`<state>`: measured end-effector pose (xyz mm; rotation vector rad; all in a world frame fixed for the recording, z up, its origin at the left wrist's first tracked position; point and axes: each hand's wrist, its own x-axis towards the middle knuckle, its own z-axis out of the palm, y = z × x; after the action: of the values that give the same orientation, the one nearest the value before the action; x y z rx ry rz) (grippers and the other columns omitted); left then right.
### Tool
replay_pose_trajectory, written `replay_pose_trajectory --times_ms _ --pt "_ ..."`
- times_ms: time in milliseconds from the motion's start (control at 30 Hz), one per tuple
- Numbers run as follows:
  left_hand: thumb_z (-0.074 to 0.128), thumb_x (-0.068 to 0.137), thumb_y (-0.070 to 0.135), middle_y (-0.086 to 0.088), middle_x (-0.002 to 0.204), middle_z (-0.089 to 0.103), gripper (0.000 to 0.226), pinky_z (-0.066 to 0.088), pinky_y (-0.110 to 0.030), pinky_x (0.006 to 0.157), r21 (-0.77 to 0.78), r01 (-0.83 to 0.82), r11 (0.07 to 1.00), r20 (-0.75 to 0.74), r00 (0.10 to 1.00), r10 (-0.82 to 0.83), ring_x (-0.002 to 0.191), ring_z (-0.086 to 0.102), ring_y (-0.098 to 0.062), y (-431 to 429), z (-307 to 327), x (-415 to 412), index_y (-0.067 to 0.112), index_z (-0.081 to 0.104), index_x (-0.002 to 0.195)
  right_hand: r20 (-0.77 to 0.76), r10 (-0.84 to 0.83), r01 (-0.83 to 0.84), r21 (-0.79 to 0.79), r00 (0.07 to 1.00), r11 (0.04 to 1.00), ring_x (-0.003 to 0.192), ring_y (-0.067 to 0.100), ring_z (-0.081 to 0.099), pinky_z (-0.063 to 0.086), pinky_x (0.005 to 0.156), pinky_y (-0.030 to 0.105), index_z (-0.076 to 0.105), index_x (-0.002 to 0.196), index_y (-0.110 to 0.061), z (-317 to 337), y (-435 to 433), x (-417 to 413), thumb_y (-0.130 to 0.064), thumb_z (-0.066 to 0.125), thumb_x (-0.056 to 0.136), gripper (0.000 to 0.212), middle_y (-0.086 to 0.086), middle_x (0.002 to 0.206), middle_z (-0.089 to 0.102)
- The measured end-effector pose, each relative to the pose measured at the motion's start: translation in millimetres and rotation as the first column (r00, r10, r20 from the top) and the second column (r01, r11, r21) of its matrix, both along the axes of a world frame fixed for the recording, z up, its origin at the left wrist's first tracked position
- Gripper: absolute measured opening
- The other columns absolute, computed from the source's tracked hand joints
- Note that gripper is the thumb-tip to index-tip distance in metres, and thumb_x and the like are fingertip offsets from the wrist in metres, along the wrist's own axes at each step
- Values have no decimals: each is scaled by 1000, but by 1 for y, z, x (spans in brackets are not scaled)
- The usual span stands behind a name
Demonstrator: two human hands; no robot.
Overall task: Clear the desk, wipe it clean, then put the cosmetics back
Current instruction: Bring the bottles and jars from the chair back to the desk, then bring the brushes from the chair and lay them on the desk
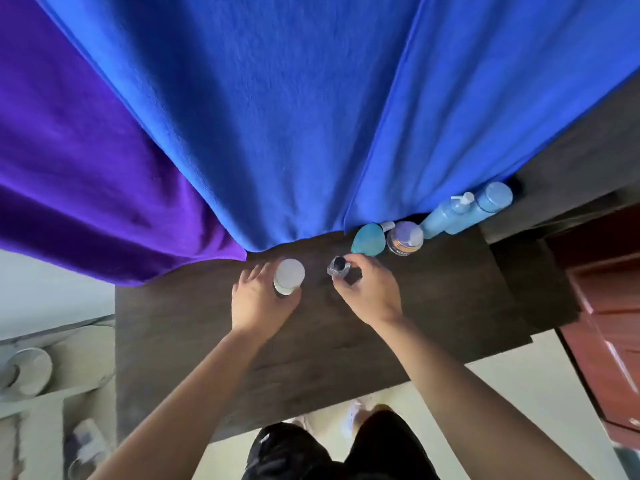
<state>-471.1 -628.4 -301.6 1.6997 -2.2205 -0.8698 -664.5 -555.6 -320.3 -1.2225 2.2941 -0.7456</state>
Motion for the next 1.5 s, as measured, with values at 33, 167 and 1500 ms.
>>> replay_pose_trajectory --times_ms 33,167,1500 --pt "75 76 41 6 120 65 59 43 -39 95 30 -4 1000 2 1000 4 110 53 -26 -2 -11 -3 30 58 131 2 -10 10 19 1000 1000 91 14 67 50 80 30 66 108 -34 -10 -2 2 -41 71 79 29 -13 101 69" --pt "73 78 41 2 120 65 59 43 -36 91 69 -37 997 -5 999 38 108 51 -27 -13 -35 -17 25 57 132 -20 -2 3 52 1000 999 99 14 66 50 81 30 65 113 -33 -29 -18 8 -39 69 82 31 -12 107 70" --pt "29 100 54 -13 163 18 66 15 -61 117 -574 808 133 48 195 -980 151 9 -32 308 189 -198 18 29 155 -527 -824 751 -454 208 480 153 30 15 25 117 57 27 158 -24 195 497 7 -51 44 102 64 11 167 11"
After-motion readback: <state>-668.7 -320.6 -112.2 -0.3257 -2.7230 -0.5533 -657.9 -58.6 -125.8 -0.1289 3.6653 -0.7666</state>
